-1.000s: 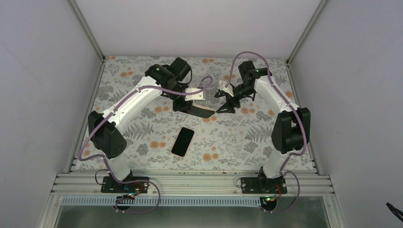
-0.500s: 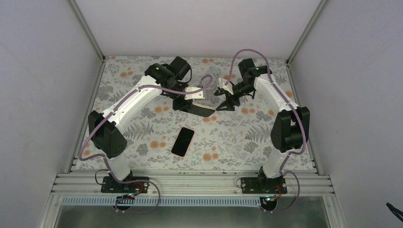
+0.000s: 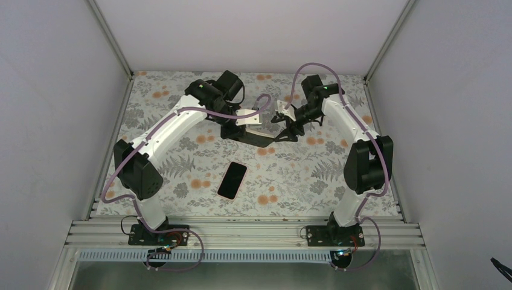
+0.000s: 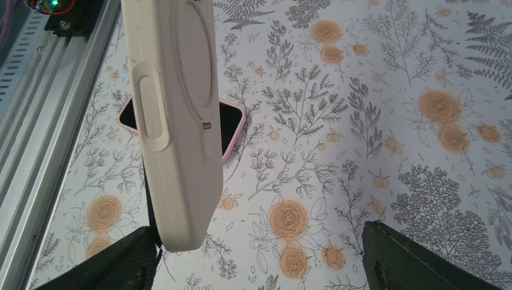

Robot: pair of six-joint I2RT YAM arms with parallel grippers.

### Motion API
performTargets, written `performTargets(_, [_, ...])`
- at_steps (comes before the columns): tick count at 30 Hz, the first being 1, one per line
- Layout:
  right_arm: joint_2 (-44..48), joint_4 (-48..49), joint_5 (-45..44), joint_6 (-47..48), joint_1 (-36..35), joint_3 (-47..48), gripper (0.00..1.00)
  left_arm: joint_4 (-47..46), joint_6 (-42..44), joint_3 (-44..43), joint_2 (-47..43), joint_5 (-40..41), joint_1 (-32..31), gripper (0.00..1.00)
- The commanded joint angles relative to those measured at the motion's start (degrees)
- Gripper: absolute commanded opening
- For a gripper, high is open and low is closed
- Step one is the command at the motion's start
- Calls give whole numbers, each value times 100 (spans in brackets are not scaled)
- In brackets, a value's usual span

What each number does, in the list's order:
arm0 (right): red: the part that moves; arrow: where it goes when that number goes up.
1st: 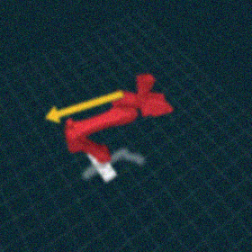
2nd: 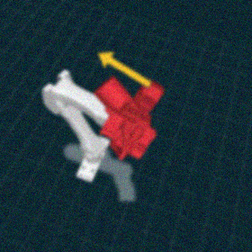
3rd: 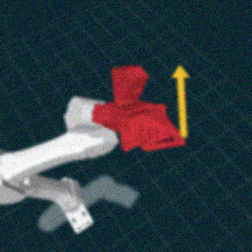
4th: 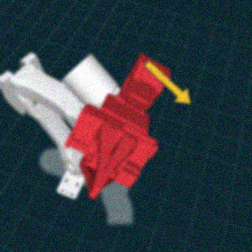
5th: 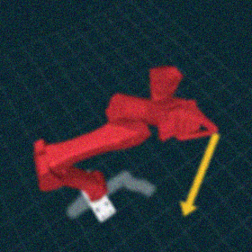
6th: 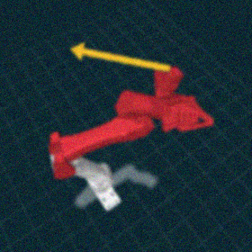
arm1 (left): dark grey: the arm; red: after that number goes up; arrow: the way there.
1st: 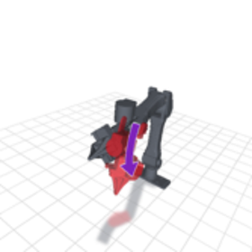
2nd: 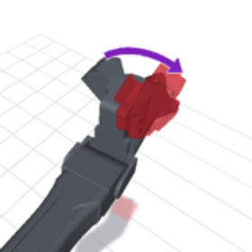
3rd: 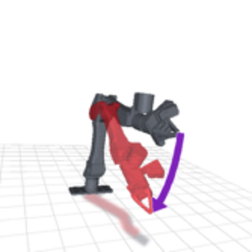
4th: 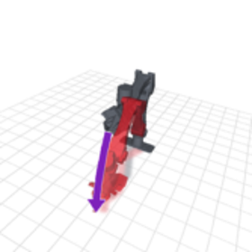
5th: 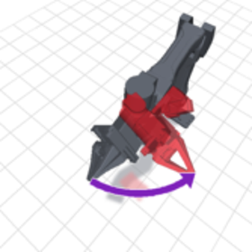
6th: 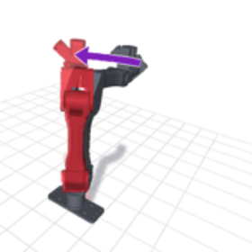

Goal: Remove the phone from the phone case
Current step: Remove the phone case from the phone.

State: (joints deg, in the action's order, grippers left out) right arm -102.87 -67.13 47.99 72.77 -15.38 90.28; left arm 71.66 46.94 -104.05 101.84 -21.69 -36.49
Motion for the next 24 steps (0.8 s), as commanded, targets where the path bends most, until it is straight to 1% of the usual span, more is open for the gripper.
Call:
performTargets(1, [39, 308, 116, -169, -35, -10, 82, -65, 38, -190, 1, -323, -3, 2])
performTargets(7, [2, 72, 212, -11, 6, 134, 82, -44, 72, -125, -35, -210, 2, 2])
performTargets(14, [-27, 104, 178, -18, 43, 134, 82, -16, 96, -121, 0, -219, 4, 2])
performTargets(24, [-142, -50, 117, 48, 94, 390, 81, 85, 166, -85, -22, -224, 2, 2])
